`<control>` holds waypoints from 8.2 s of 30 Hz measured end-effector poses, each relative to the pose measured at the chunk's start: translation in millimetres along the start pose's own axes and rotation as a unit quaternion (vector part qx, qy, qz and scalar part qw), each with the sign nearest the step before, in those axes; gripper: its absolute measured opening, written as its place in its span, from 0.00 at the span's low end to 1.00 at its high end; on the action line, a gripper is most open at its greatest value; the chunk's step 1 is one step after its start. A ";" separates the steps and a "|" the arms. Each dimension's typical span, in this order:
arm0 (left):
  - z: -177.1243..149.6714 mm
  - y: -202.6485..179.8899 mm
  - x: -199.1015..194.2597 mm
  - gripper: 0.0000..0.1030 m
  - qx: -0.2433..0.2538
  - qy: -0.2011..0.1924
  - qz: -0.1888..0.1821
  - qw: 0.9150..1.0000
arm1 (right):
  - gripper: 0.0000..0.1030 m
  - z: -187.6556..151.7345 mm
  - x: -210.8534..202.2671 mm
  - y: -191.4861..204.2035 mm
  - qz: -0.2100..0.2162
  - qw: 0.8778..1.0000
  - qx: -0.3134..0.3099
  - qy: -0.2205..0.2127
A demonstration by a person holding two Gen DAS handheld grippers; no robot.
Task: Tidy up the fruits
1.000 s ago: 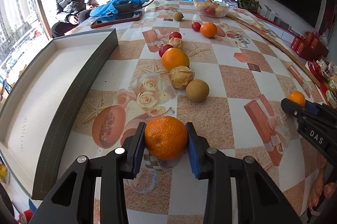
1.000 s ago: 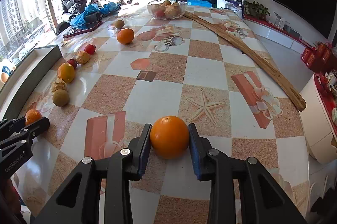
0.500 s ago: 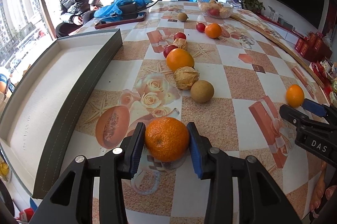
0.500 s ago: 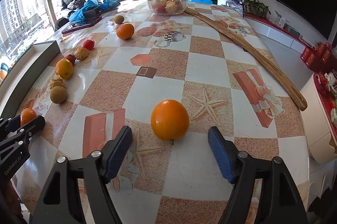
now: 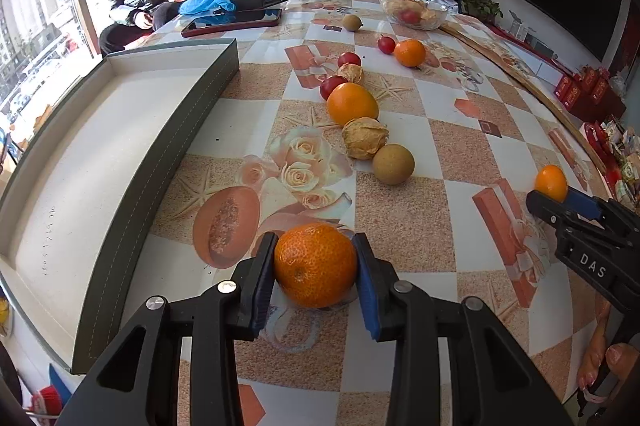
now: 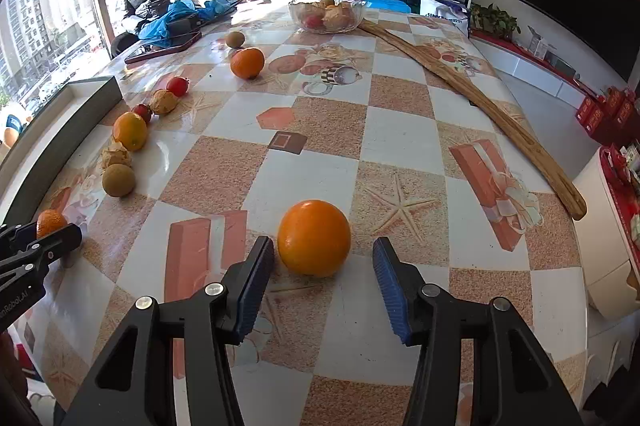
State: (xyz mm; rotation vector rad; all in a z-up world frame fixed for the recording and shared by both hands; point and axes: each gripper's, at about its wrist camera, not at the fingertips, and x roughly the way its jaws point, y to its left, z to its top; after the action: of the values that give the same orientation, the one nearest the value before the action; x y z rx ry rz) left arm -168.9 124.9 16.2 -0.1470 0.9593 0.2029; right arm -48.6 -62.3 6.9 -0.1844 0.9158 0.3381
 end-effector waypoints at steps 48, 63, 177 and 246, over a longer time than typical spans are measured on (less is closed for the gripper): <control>14.2 40.8 -36.7 0.39 -0.031 -0.005 -0.031 0.999 | 0.35 22.8 -9.3 10.6 0.108 0.988 0.049 0.099; 42.7 163.5 -38.8 0.39 -0.106 -0.004 0.069 0.992 | 0.35 91.0 -8.0 135.2 0.183 0.977 -0.042 0.102; 20.8 2.5 20.1 0.55 0.001 -0.038 0.024 0.999 | 0.30 -9.1 -9.6 -4.9 0.006 1.000 0.025 -0.017; 12.7 -6.5 21.5 0.74 0.021 -0.030 0.008 0.999 | 1.00 -7.5 3.7 -3.2 -0.014 0.999 0.026 0.024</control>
State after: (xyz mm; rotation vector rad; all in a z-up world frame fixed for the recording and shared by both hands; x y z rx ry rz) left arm -145.2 123.6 5.9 -0.0937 0.9047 0.2012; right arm -50.9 -66.8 -0.5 -0.1569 0.9671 0.2842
